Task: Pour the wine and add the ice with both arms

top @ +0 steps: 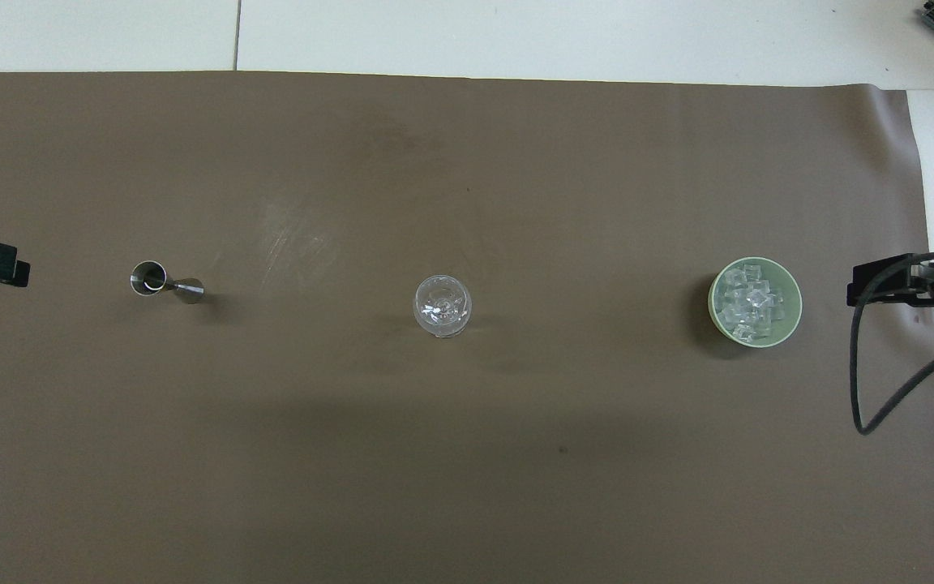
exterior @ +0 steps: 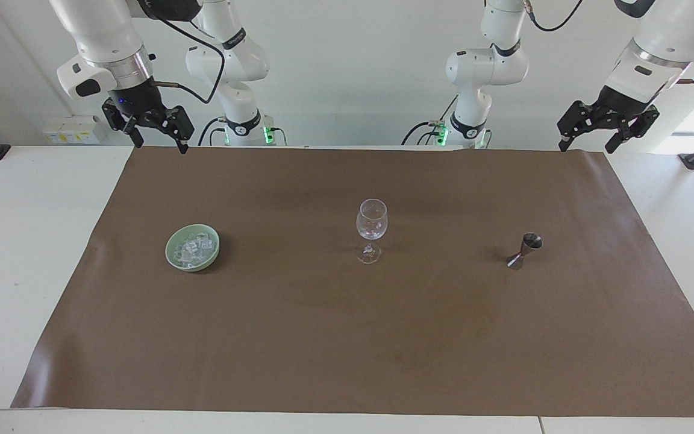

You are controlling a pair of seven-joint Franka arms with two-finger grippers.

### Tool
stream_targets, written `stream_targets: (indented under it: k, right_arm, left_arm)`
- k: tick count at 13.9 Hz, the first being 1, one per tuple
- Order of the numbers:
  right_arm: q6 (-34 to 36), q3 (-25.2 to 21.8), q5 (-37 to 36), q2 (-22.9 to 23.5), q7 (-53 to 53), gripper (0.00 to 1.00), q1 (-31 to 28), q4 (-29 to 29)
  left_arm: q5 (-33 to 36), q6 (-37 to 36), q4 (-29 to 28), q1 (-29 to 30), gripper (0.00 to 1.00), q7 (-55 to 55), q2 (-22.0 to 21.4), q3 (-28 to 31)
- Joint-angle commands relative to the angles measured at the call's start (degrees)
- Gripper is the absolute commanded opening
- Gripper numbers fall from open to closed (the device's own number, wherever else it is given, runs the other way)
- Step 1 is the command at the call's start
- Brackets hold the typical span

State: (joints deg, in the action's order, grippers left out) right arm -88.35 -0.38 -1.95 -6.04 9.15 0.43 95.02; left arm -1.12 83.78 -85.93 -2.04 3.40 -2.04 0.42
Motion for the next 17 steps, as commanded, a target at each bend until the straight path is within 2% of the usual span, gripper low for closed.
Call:
stream_targets:
  k: [1,7,11,17]
  right_arm:
    - [0.11,-0.15,0.99,-1.34,-1.77,1.00,-0.08,1.40]
    - [0.11,-0.15,0.99,-1.34,-1.77,1.00,-0.08,1.40]
    - [0.11,-0.15,0.99,-1.34,-1.77,1.00,-0.08,1.40]
    - [0.11,-0.15,0.99,-1.34,-1.77,1.00,-0.08,1.40]
  left_arm:
    - [-0.11,2.17,-2.92,-0.33,1.00,0.38,-1.65,0.28]
    - [-0.11,2.00,-2.93,-0.77,1.00,0.20,-1.74,0.19]
    - [-0.11,4.72,-4.68,-0.77,1.00,0.20,-2.44,0.19]
    - [-0.46,5.61,-3.90,-0.77,1.00,-0.15,-2.00,0.11]
